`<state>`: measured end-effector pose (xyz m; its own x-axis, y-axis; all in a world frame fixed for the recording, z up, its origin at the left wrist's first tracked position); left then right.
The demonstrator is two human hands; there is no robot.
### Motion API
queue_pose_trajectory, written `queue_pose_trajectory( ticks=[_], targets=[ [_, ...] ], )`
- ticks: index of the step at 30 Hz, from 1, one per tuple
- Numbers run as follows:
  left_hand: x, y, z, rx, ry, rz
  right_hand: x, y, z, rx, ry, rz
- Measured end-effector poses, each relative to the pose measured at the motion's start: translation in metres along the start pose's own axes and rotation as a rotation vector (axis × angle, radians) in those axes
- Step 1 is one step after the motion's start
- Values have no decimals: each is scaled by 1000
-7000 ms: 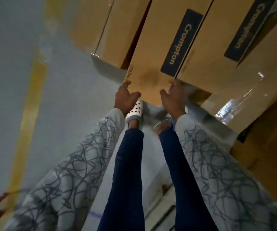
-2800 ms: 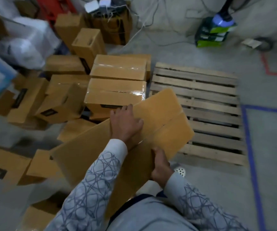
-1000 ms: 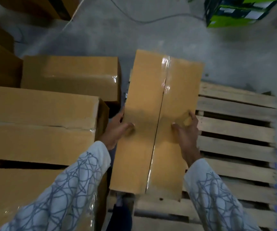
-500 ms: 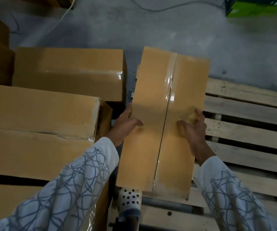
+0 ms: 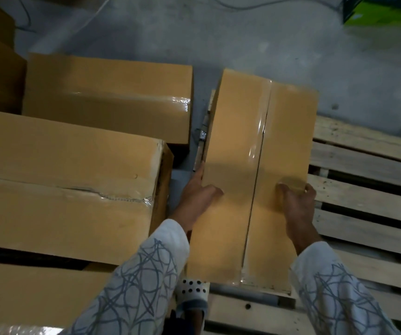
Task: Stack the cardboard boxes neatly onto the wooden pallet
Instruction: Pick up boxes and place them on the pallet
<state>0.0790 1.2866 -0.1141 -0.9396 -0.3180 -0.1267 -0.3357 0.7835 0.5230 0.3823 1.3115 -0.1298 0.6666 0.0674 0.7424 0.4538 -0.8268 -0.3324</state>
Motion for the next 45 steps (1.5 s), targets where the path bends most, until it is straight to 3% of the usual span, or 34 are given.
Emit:
queue_pose_trajectory(
  ticks=[5,11,16,22,29,32,39,45],
  targets=[
    [-21,-42,-33,43,2,-108,39,-16,7,79,136,-162],
    [-48,-77,-66,81,7,-274,71,-22,17,163,166,-353],
    [-53,-91,-88,66,59,-306,85,-7,6,159,156,-390],
    [-54,-134,-175,98,161,-250,134,41,-50,176,168,-348],
    [-105,-287,-317,249,27,-407,205,126,-153,416,187,-569],
    [-124,-381,-360,268,118,-476,216,188,-167,473,205,-562],
    [-135,-547,-398,389,126,-585,151,316,-173,526,111,-805],
    [-99,-613,-384,457,103,-584,88,363,-180,610,91,-860]
  ],
)
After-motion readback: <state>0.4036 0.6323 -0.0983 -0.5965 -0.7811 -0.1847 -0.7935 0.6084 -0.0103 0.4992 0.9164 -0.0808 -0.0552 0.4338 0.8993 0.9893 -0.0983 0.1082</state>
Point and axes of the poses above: each hand's wrist, its own z-axis towards the middle knuckle, its own x-axis out of the back of the hand, y = z × x, the point moved 10 cm from there along z, towards the middle knuckle, and after that the axes turned 14 degrees about -z, right-handed, at the moved point
